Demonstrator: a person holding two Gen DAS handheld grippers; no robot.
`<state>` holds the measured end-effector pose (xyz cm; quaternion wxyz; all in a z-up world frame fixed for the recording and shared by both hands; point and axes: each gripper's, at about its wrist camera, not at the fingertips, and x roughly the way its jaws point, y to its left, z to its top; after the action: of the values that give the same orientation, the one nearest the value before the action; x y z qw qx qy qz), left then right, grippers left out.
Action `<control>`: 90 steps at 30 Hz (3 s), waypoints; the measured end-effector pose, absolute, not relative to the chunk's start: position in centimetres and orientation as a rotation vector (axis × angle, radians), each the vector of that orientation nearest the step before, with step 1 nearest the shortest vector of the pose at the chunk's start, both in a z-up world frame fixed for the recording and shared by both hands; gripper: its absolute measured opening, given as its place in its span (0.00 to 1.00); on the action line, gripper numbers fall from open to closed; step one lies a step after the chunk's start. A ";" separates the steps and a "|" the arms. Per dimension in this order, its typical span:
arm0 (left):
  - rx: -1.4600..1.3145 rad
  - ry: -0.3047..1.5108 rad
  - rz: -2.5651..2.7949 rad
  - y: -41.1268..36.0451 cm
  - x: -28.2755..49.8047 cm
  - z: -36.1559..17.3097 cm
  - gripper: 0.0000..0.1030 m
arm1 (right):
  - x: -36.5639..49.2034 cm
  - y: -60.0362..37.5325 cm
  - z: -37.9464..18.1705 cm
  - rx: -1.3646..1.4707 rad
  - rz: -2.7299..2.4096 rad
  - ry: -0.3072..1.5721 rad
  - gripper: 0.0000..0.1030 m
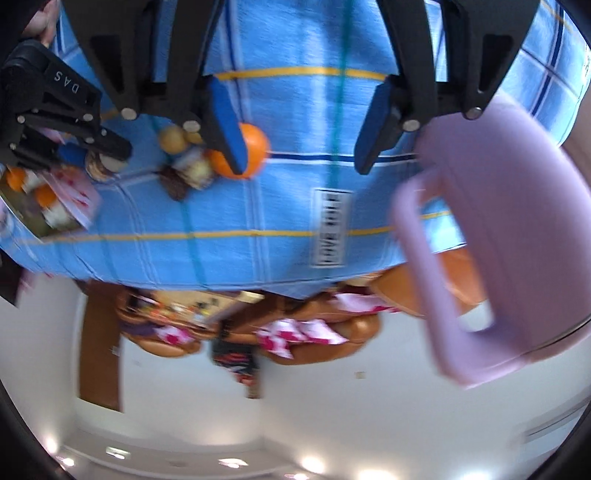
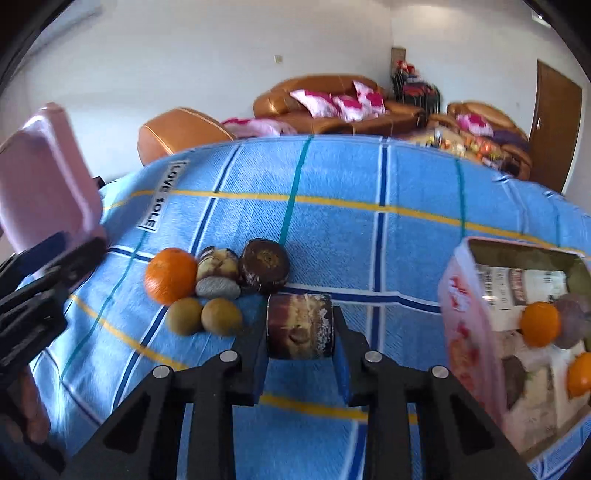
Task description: Organize fruits
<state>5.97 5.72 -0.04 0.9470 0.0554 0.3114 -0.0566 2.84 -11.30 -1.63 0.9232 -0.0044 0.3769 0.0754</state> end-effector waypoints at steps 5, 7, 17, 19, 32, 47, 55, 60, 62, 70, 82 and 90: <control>0.124 0.679 -0.278 3.7 5.4 -0.4 0.59 | 0.8 -12.7 -1.1 0.006 0.185 0.743 0.31; 0.117 0.706 -0.320 3.0 5.3 -0.9 0.53 | 0.4 -13.0 -1.1 0.013 0.187 0.734 0.31; 0.122 0.820 -0.345 1.7 6.7 -3.7 0.45 | 1.7 -14.0 -1.4 0.064 0.224 0.760 0.31; 0.115 0.836 -0.357 1.4 7.1 -3.9 0.35 | 1.5 -14.1 -1.3 0.070 0.224 0.763 0.31; 0.048 0.892 -0.342 1.0 8.4 -4.5 0.33 | 1.2 -14.1 -1.3 0.068 0.227 0.749 0.31; 0.002 0.636 -0.164 3.5 5.0 -1.0 0.28 | -1.4 -13.4 1.0 -0.018 0.201 0.527 0.31; 0.009 0.509 -0.023 4.0 2.9 0.1 0.28 | -2.1 -12.9 2.1 -0.076 0.174 0.430 0.31; 0.001 0.504 -0.009 3.6 2.1 0.2 0.28 | -2.3 -12.8 2.0 -0.074 0.176 0.421 0.31; 0.000 0.504 -0.005 3.4 1.8 0.2 0.28 | -2.4 -12.7 2.0 -0.075 0.177 0.420 0.31; -0.012 0.518 -0.004 2.6 0.9 0.0 0.28 | -2.6 -12.5 1.9 -0.088 0.175 0.430 0.31; -0.008 0.521 0.000 1.7 -0.2 0.1 0.28 | -4.1 -14.7 1.7 -0.072 0.152 0.453 0.31; -0.003 0.529 -0.018 0.3 -0.8 0.0 0.28 | -5.0 -17.1 1.8 -0.080 0.111 0.448 0.31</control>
<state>-0.78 0.34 0.02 0.9652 -0.0013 0.2615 -0.0091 -5.04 -17.08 1.76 0.9726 -0.0397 0.2222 0.0551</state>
